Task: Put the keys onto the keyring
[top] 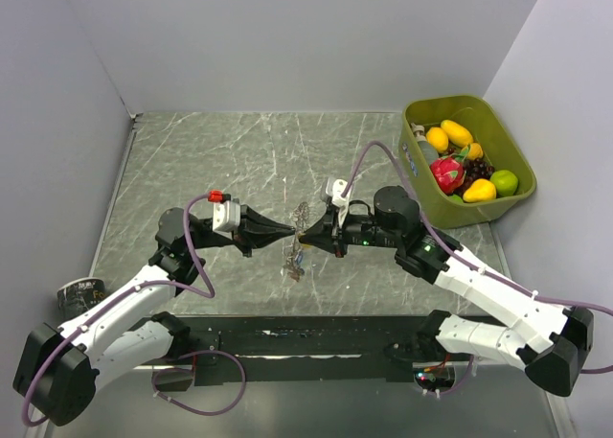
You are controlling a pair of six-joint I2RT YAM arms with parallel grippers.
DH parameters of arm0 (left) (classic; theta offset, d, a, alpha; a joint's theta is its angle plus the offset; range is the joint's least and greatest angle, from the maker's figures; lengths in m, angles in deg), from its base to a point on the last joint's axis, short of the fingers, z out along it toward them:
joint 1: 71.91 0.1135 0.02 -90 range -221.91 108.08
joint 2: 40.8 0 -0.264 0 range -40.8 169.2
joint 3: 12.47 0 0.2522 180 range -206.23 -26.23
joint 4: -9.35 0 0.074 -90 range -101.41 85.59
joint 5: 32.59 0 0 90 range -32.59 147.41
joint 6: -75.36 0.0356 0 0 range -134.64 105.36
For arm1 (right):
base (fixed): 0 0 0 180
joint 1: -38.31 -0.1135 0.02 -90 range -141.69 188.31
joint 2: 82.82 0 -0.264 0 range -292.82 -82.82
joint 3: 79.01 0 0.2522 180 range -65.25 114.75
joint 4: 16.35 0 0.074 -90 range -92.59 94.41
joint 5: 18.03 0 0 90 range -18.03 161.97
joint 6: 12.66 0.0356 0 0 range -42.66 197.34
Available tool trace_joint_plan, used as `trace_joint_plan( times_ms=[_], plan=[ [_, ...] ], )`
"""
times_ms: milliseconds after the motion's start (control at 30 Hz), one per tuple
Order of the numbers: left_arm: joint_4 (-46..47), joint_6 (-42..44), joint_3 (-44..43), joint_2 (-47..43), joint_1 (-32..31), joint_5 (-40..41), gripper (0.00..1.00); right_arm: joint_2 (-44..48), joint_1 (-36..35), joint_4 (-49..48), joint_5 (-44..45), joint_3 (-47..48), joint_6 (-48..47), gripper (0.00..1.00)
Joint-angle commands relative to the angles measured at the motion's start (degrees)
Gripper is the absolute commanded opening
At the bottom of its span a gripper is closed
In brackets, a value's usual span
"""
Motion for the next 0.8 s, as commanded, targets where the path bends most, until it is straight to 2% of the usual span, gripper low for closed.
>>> trace_joint_plan(
  times_ms=[0,400,600,767],
  plan=[
    [8.2,-1.1,-0.5,-1.5,0.5,-1.0,0.01,-0.9,-0.4,1.2,-0.5,-0.7,-1.7,0.00],
    [8.7,-1.3,-0.3,-1.4,0.6,-1.1,0.01,-2.8,-1.6,4.8,-1.2,1.0,-4.8,0.01],
    [5.8,0.4,-0.6,-1.9,0.6,-0.5,0.01,-0.8,-1.6,4.6,0.4,0.7,-5.2,0.16],
    [3.9,1.4,-1.2,-1.6,0.6,-0.9,0.01,3.6,-1.6,3.1,4.5,-1.0,-4.7,0.38]
  ],
)
